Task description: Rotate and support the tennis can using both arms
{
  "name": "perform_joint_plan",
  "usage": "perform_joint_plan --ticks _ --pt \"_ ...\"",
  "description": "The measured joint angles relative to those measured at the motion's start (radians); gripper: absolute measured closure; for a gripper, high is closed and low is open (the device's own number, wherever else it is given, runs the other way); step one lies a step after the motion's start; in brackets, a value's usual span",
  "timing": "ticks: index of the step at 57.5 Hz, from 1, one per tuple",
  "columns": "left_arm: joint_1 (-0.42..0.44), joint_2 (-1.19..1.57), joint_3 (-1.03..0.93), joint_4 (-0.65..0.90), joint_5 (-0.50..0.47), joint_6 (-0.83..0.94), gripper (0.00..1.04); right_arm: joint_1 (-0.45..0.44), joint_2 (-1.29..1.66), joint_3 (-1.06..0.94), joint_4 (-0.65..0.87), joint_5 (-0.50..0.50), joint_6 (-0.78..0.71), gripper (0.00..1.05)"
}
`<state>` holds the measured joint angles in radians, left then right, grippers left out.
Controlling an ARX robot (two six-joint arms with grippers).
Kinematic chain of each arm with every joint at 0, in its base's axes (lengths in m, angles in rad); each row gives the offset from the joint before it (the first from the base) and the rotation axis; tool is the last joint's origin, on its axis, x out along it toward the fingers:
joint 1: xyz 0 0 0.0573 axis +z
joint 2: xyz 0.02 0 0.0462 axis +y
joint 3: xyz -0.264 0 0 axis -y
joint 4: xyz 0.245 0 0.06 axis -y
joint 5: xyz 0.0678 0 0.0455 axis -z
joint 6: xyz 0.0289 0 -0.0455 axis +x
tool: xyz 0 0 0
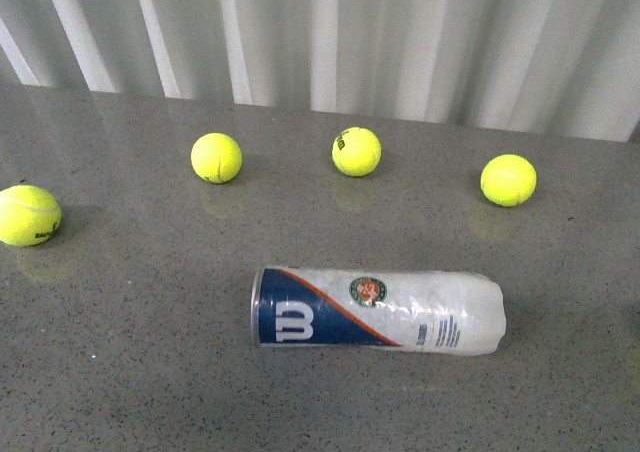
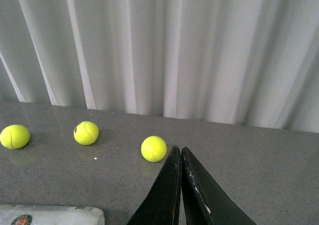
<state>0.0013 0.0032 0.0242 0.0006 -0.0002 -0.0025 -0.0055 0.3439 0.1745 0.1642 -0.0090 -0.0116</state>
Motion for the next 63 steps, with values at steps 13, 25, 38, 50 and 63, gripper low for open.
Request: perform_joint_plan --ticks 13,25,38,50,63 --pt "0.0 0.0 0.0 0.0 0.0 0.0 0.07 0.002 -0.057 -0.06 0.0 0.008 0.001 1.01" --pt "0.0 0.0 0.0 0.0 0.0 0.0 0.07 0.002 -0.118 -0.101 -0.013 0.008 0.001 1.01" --pt "0.0 0.0 0.0 0.0 0.0 0.0 0.07 0.002 -0.248 -0.126 -0.147 0.008 0.001 1.01" --pt "0.0 -0.001 0.0 0.0 0.0 0.0 0.07 0.003 -0.337 -0.169 -0.167 0.008 0.001 1.01" --pt "0.0 -0.001 0.0 0.0 0.0 0.0 0.07 0.003 -0.34 -0.169 -0.167 0.008 0.001 0.67"
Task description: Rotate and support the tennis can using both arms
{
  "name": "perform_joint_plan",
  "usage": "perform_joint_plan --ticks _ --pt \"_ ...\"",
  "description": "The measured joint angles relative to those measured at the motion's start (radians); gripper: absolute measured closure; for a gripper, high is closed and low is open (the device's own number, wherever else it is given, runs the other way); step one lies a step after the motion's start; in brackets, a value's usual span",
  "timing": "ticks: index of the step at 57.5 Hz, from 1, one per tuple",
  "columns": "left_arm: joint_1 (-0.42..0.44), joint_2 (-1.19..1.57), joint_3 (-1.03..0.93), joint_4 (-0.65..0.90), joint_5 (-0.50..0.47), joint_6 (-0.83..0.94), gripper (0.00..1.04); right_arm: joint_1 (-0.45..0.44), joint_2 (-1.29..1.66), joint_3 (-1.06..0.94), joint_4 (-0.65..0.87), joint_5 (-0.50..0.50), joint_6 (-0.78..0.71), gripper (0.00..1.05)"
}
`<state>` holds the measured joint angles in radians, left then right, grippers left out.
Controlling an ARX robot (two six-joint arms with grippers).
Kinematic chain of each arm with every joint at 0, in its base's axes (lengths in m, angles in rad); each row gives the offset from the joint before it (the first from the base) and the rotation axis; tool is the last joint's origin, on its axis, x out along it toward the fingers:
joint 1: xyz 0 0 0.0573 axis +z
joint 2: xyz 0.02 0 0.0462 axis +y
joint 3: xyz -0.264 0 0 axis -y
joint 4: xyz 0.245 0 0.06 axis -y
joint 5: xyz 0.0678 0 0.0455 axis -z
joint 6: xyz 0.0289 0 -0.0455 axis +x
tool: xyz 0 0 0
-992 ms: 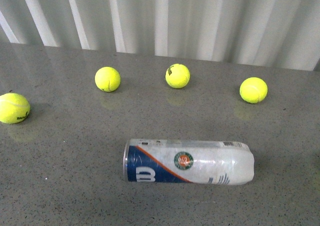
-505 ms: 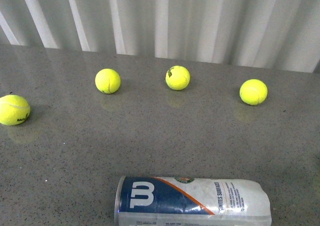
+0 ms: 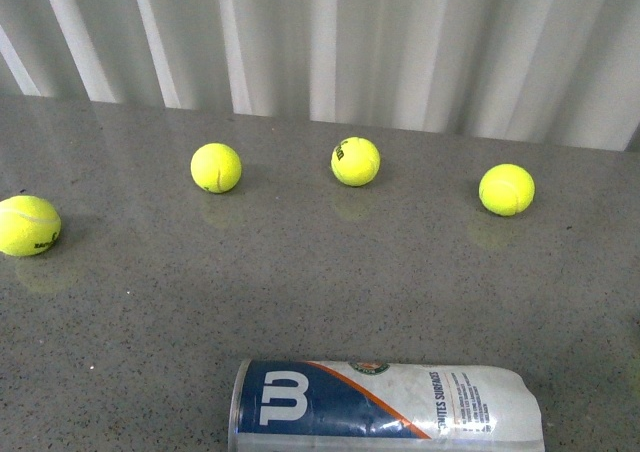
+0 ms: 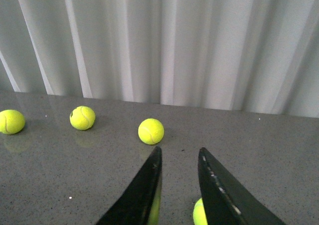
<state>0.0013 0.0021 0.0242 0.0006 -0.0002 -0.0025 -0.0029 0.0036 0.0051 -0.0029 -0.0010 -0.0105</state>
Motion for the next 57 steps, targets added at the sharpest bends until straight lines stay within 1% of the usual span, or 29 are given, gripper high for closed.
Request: perform_joint_plan --ticks 3,21,25,27,28,29,32,34,36,39,44,45,48,54,57 --pt "0.0 0.0 0.0 0.0 0.0 0.0 0.07 0.0 0.0 0.0 0.0 0.0 0.0 0.6" --pt "0.0 0.0 0.0 0.0 0.0 0.0 0.07 0.0 0.0 0.0 0.0 0.0 0.0 0.05" --pt "0.0 0.0 0.0 0.0 0.0 0.0 0.07 0.0 0.0 0.0 0.0 0.0 0.001 0.08" --pt "0.026 0.045 0.035 -0.1 0.08 0.017 0.07 0.0 0.0 0.0 0.0 0.0 0.001 0.07" --pt "0.051 0.102 0.08 -0.204 0.146 0.028 0.07 0.0 0.0 0.0 0.0 0.001 0.001 0.07" --pt "0.063 0.148 0.113 -0.269 0.179 0.032 0.07 0.0 0.0 0.0 0.0 0.0 0.001 0.07" --pt "0.079 0.237 0.187 -0.377 0.212 0.034 0.07 0.0 0.0 0.0 0.0 -0.004 0.0 0.07" --pt "0.077 0.271 0.224 -0.399 0.212 0.034 0.07 0.001 0.0 0.0 0.0 -0.002 0.001 0.07" --pt "0.064 0.299 0.259 -0.387 0.214 0.039 0.07 0.001 0.0 0.0 0.0 0.0 0.001 0.07" --pt "0.04 0.362 0.321 -0.317 0.233 0.05 0.07 0.001 0.0 0.0 0.0 0.0 0.0 0.07" --pt "0.003 0.579 0.447 -0.082 0.293 0.056 0.07 0.001 0.0 0.0 0.0 0.0 0.0 0.07" --pt "-0.005 0.661 0.478 -0.02 0.309 0.057 0.07 0.001 0.0 0.0 0.0 -0.001 0.0 0.07" --pt "-0.03 0.868 0.557 0.091 0.29 0.081 0.07 0.001 0.0 0.0 0.0 0.0 0.001 0.07" --pt "-0.064 1.154 0.676 0.145 0.284 0.109 0.07 0.001 0.0 0.0 0.0 0.0 0.001 0.07" --pt "-0.077 1.251 0.723 0.152 0.272 0.118 0.07 0.001 0.0 0.0 0.0 0.0 0.001 0.07"
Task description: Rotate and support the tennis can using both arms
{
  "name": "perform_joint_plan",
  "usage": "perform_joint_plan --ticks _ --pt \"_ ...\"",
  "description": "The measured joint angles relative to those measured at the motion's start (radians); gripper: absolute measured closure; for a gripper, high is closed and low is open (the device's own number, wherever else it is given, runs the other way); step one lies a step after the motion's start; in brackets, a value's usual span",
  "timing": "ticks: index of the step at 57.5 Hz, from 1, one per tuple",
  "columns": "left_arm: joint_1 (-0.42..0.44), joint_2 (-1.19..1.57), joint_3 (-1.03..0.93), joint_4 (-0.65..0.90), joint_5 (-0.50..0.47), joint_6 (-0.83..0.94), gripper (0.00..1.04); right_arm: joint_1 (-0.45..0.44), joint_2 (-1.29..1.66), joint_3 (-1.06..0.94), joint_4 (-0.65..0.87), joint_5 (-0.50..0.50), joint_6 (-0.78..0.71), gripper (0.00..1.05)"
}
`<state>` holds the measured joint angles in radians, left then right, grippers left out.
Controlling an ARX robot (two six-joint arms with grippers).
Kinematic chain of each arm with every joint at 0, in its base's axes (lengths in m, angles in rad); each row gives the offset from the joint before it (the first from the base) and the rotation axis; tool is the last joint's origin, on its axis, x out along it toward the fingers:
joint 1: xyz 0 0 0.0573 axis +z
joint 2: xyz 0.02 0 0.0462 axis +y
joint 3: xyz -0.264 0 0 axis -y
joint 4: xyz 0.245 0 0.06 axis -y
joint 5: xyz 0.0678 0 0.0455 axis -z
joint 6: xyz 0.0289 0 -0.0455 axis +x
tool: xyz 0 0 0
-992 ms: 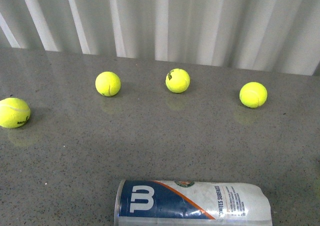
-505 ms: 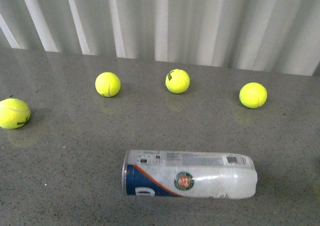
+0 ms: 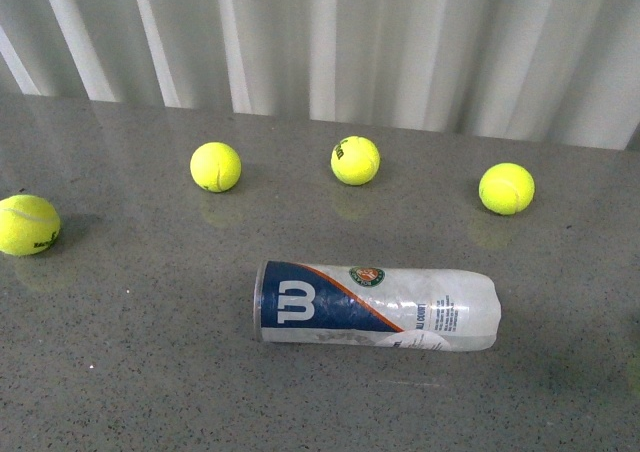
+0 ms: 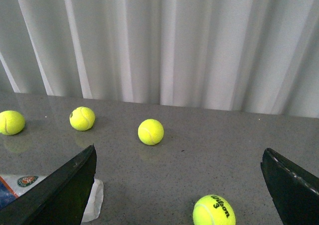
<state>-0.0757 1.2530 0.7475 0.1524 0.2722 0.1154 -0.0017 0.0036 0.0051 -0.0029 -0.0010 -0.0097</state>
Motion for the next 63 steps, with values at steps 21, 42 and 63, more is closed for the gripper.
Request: perform_joint_plan --ticks 21,42,63 --pt "-0.03 0.471 0.166 0.042 0.063 -0.082 0.07 0.0 0.0 0.0 0.0 0.0 0.0 0.07" --pt "-0.063 0.63 0.004 0.288 0.129 -0.207 0.07 0.0 0.0 0.0 0.0 0.0 0.0 0.07" --pt "-0.145 0.694 -0.07 0.5 0.209 -0.417 0.07 0.0 0.0 0.0 0.0 0.0 0.0 0.07"
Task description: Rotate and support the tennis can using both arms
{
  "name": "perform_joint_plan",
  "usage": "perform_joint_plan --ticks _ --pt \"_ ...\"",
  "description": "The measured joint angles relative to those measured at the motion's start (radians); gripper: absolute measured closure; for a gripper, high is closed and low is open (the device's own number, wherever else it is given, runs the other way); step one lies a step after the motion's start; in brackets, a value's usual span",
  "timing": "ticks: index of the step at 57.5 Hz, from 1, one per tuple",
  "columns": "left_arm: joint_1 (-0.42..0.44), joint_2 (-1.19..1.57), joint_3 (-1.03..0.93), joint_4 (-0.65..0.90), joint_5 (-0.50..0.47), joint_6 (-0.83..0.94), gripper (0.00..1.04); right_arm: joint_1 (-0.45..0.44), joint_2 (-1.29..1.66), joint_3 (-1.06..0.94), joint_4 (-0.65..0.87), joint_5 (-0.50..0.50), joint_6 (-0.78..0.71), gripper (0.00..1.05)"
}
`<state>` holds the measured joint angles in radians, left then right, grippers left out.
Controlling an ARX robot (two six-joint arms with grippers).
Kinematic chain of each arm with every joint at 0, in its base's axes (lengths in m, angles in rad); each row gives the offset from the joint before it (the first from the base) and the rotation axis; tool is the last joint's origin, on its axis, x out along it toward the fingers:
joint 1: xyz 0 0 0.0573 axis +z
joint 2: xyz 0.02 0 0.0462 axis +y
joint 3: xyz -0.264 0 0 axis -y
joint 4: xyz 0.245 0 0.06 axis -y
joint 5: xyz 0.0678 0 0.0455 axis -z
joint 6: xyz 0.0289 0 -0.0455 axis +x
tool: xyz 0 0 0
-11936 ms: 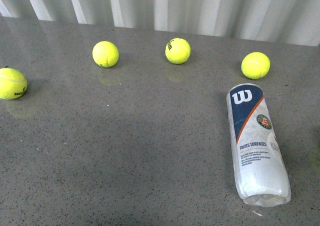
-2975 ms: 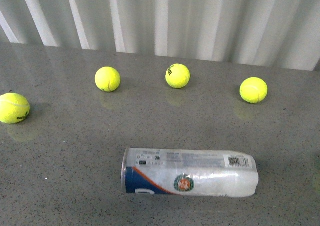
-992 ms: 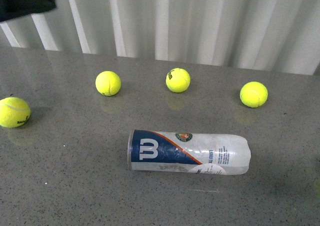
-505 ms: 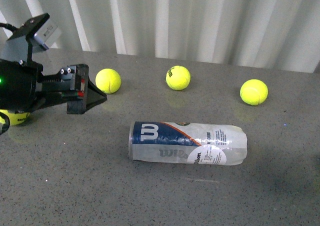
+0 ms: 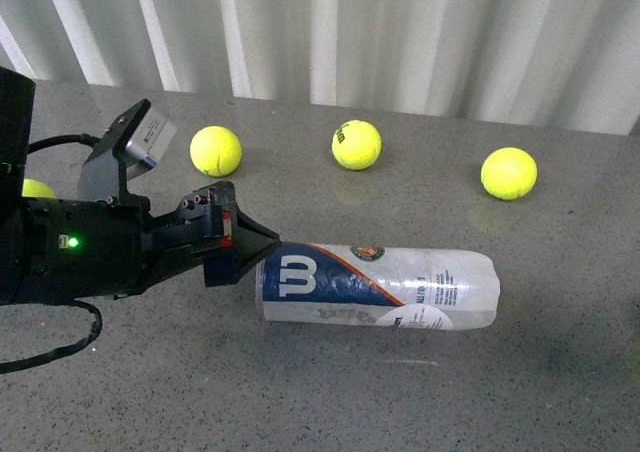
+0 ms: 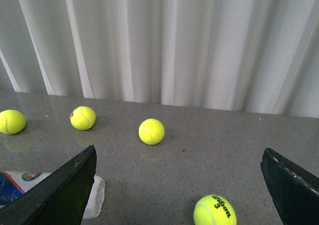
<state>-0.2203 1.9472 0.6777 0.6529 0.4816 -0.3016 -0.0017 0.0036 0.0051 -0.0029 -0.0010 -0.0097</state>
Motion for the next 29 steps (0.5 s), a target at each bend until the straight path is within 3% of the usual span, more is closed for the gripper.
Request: perform_joint_plan --ticks 29 --pt "-0.118 0.144 -0.004 0.306 -0.03 -0.252 0.07 0.0 0.0 0.0 0.0 0.0 0.0 0.07"
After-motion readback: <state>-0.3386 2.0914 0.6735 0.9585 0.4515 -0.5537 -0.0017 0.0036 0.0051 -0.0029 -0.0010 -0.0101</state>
